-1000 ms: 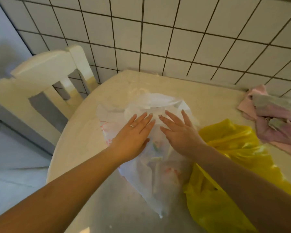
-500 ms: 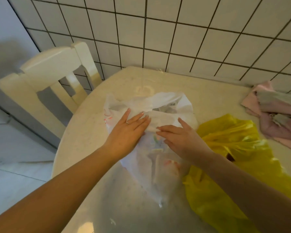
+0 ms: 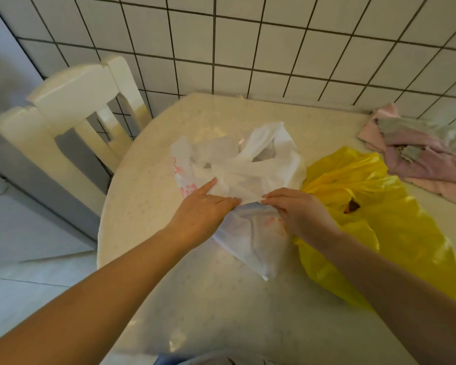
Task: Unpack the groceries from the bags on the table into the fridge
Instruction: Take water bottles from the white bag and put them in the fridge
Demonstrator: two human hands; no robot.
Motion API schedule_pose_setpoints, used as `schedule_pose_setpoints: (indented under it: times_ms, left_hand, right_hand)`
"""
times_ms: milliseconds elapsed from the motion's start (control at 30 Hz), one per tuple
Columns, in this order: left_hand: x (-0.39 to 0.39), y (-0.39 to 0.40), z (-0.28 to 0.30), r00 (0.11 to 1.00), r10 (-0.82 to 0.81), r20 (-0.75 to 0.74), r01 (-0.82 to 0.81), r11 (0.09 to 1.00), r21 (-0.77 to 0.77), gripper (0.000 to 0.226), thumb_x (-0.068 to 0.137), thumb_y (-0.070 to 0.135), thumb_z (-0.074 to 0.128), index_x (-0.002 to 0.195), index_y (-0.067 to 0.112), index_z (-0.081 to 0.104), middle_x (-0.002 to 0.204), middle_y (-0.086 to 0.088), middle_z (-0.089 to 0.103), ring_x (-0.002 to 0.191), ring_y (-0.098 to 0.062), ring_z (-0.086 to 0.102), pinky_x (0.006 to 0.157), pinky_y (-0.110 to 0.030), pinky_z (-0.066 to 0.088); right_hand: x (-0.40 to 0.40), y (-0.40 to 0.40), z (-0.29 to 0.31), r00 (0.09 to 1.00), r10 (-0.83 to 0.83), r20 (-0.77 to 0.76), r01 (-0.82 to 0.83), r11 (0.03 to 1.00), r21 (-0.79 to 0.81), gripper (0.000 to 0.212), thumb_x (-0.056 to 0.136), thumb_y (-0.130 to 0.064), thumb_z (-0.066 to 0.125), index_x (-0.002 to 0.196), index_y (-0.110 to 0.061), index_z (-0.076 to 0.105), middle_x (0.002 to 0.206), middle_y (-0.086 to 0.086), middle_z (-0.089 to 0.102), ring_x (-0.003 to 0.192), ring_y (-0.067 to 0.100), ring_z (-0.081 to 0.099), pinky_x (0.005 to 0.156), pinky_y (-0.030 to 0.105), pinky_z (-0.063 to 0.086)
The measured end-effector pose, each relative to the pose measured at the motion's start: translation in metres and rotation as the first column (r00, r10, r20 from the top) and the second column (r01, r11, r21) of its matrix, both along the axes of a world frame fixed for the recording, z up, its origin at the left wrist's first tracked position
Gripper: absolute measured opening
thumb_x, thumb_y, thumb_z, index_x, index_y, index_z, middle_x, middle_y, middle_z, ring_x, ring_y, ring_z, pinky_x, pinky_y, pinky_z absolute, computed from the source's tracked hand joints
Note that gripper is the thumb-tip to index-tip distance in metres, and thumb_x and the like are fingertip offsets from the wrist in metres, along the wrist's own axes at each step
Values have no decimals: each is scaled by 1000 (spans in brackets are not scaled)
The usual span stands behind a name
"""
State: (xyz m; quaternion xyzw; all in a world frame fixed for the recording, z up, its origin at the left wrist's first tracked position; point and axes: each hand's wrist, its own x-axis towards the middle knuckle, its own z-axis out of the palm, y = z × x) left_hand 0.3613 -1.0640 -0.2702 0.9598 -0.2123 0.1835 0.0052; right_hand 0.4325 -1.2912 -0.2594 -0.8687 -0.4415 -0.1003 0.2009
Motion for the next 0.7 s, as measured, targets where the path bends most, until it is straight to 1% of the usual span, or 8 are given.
schedule_pose_setpoints:
  times_ms: [67,133,233,367,467,533,600,700]
  left_hand:
    - [-7,-6,0,1000,8,-23,-7,999,44,58,32,36,94,86,33,75,80,21,71,73,-6,70,83,-24,50]
    - [-7,-4,-1,999,30,-39,-27,997,70,56,38,37,93,91,34,74,84,21,71,78,-6,70,86,-22,48]
    - [0,-1,-4,992,2,-124,-9,999,-52,46,71,19,80,116,20,66,104,5,71,93,-16,68,100,-34,36]
    - [10,-3,2,987,33,-159,-75,961,-267,35,90,24,57,124,16,60,119,-5,64,102,-24,64,79,-38,54]
    - [21,0,3,981,106,-160,-144,960,-242,37,91,30,56,127,20,57,131,-7,56,115,-29,54,85,-39,52]
    - [31,3,5,983,119,-143,-143,974,-173,39,89,35,55,125,18,58,132,-9,54,120,-32,50,88,-42,49]
    - [38,3,6,979,135,-152,-155,979,-132,46,87,39,57,127,16,55,134,-10,53,126,-33,46,93,-47,45]
    - [46,2,7,962,147,-231,-166,984,-64,62,90,49,50,141,16,39,147,-8,38,138,-30,29,108,-51,28]
  right_hand:
    - [-4,-2,-3,1000,-16,-15,16,1000,-6,24,69,-8,67,91,-14,74,95,3,71,81,19,69,67,25,56]
    - [-5,-2,-7,998,-34,-43,32,998,-47,26,69,-6,70,93,-16,74,97,2,71,83,18,69,68,23,55]
    - [-3,2,-7,997,-55,-53,47,989,-140,25,75,-8,66,97,-18,73,101,0,69,87,18,68,67,27,57]
    - [1,10,6,991,-61,-121,43,988,-146,18,86,-13,59,99,-21,69,113,-4,62,104,12,59,76,32,53]
    - [9,18,19,993,-68,-96,61,996,-67,12,84,-9,62,90,-18,67,114,1,60,103,15,59,73,27,50]
    - [18,24,25,992,-110,-65,108,994,-27,11,84,-8,63,91,-15,67,118,5,59,109,22,56,80,32,51]
    - [32,29,28,991,-129,-40,126,990,-59,20,85,-13,64,105,-17,66,128,4,54,121,25,48,94,39,46]
    - [55,38,28,983,-168,-73,136,937,-323,50,90,-36,57,136,-22,44,148,0,34,139,19,25,113,39,24]
